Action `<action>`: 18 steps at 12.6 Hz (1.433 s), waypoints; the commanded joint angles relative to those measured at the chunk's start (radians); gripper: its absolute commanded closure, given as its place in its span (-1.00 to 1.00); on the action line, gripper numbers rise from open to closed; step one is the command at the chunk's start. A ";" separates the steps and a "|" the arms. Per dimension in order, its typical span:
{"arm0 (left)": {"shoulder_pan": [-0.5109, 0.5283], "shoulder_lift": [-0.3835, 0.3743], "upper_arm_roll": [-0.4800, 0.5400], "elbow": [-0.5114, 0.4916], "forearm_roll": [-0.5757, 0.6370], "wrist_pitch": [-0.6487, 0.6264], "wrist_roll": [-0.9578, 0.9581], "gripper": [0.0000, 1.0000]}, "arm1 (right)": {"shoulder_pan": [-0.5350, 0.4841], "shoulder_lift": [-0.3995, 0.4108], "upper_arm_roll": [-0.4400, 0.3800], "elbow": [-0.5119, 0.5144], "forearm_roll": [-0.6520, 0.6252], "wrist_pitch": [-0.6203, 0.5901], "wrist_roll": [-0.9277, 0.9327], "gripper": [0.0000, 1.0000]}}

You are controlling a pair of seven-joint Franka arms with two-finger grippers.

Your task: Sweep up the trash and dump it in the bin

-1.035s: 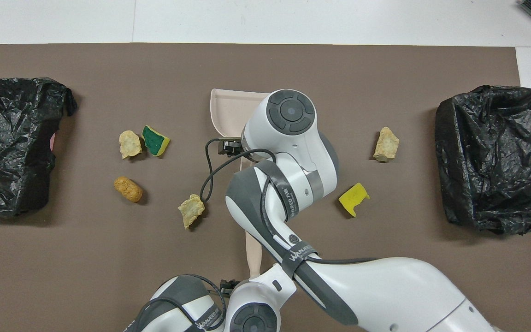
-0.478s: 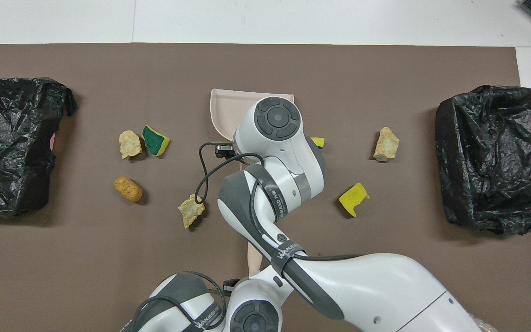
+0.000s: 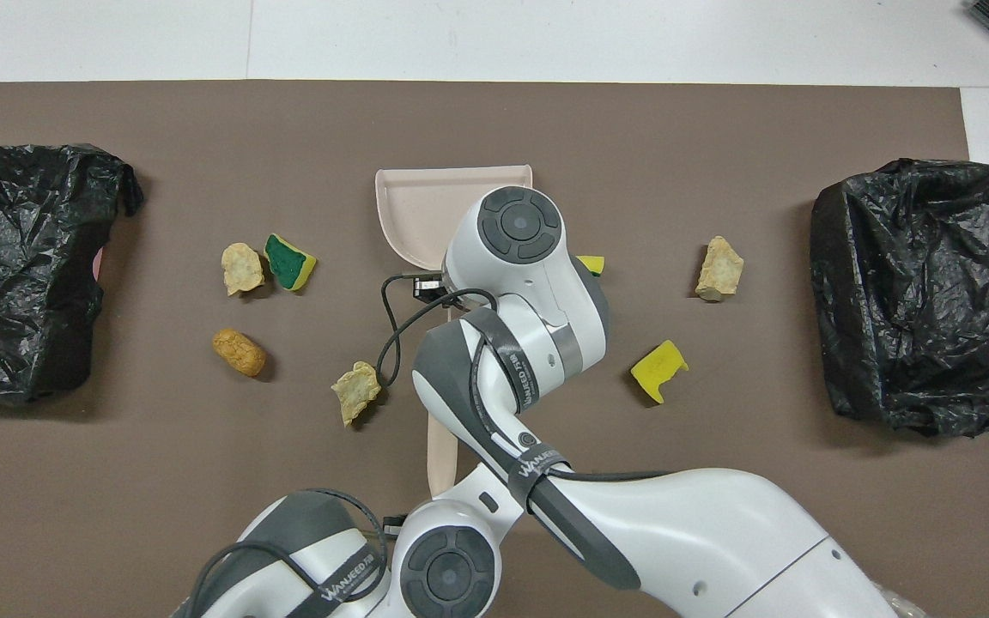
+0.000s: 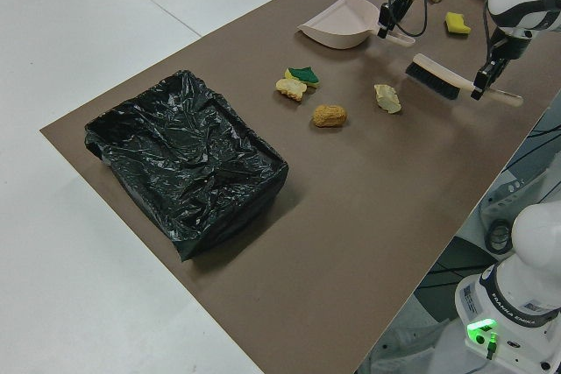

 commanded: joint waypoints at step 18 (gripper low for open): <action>0.763 0.064 -0.005 0.139 0.217 -0.037 0.586 1.00 | -0.075 -0.281 -0.003 -0.101 -0.160 -0.530 -0.743 1.00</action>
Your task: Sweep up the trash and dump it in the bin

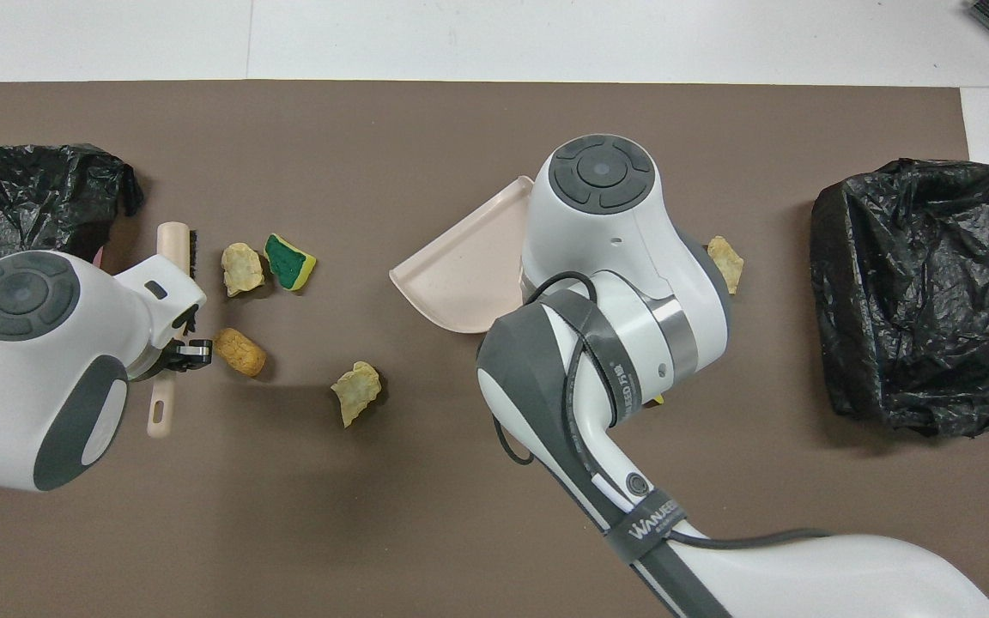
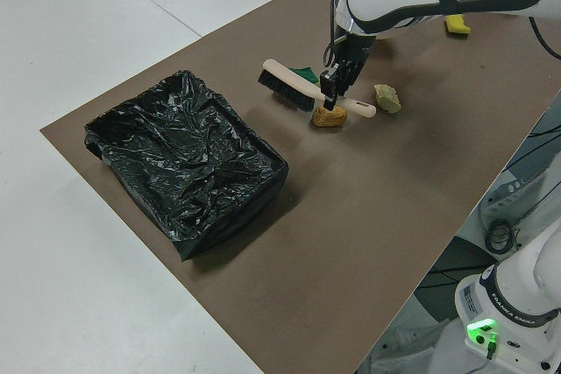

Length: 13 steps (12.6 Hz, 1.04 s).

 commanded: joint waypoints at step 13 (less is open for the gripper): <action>-0.188 0.016 -0.024 -0.123 0.000 0.113 0.017 1.00 | 0.009 -0.257 0.013 -0.471 -0.225 0.174 -0.773 1.00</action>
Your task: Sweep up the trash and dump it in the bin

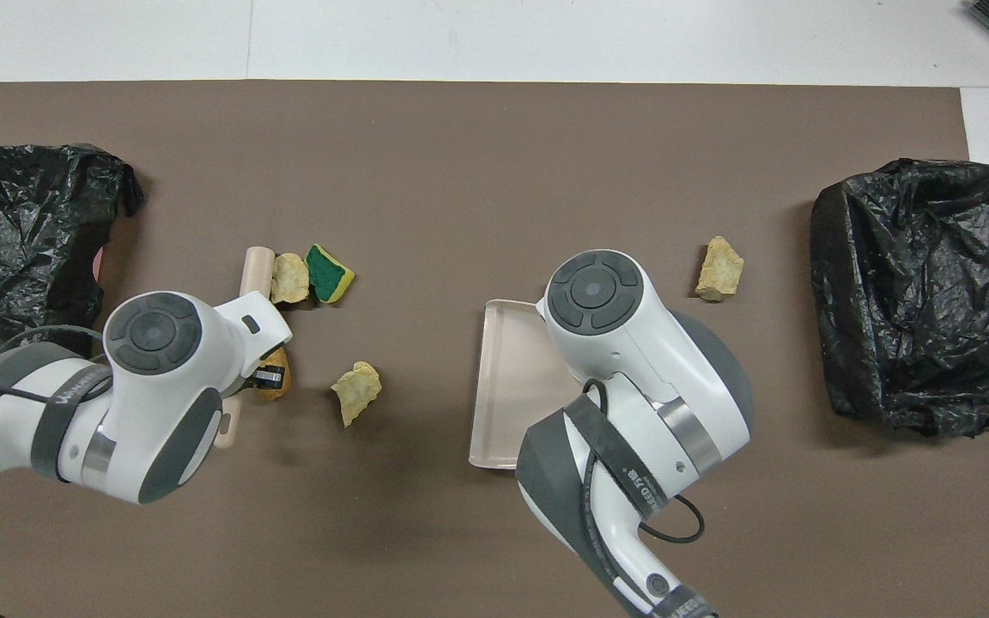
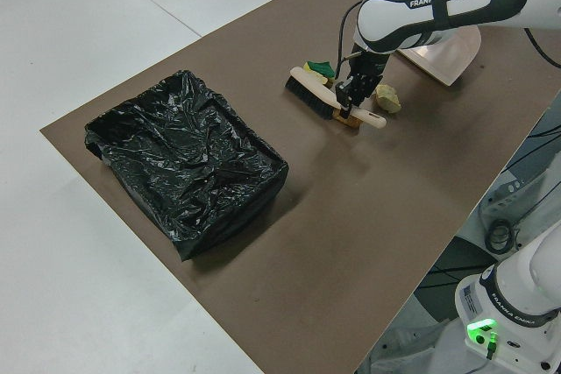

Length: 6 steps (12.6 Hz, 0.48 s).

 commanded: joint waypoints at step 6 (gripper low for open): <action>-0.092 -0.040 0.016 0.126 -0.002 -0.250 -0.007 1.00 | -0.004 -0.100 0.008 -0.214 -0.018 0.238 -0.061 1.00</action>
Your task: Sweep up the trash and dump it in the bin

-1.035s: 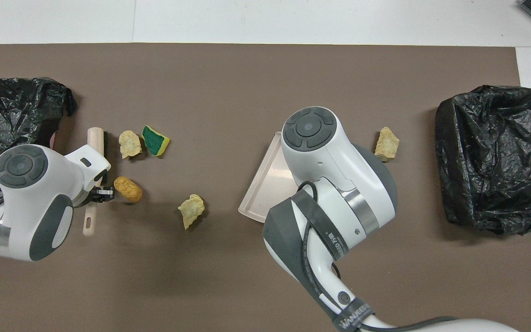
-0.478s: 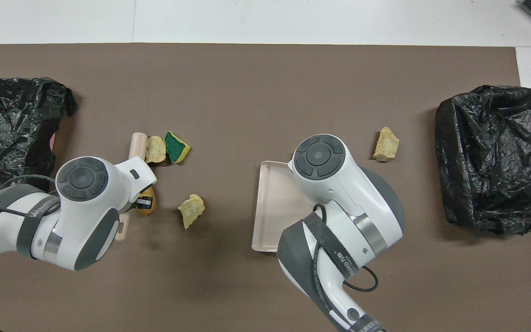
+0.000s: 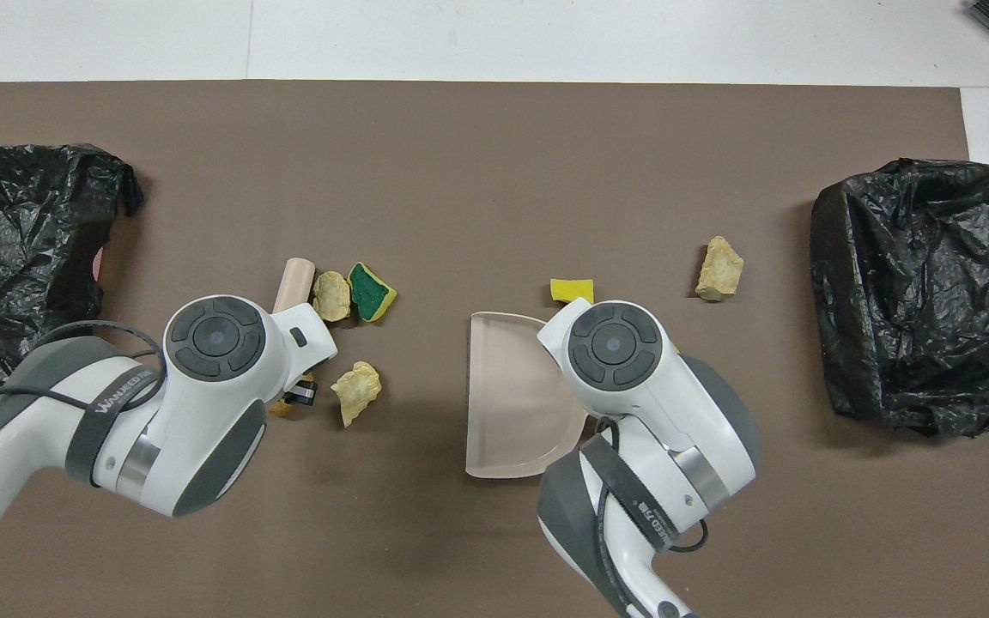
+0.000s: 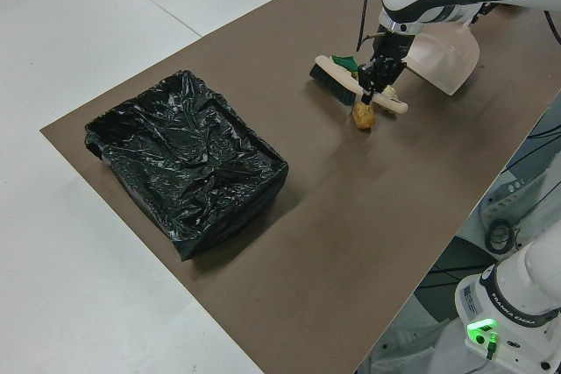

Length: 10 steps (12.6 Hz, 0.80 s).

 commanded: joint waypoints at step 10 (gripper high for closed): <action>0.033 -0.175 0.018 -0.181 -0.044 -0.110 -0.360 1.00 | -0.024 -0.034 0.008 -0.042 -0.013 -0.025 -0.046 1.00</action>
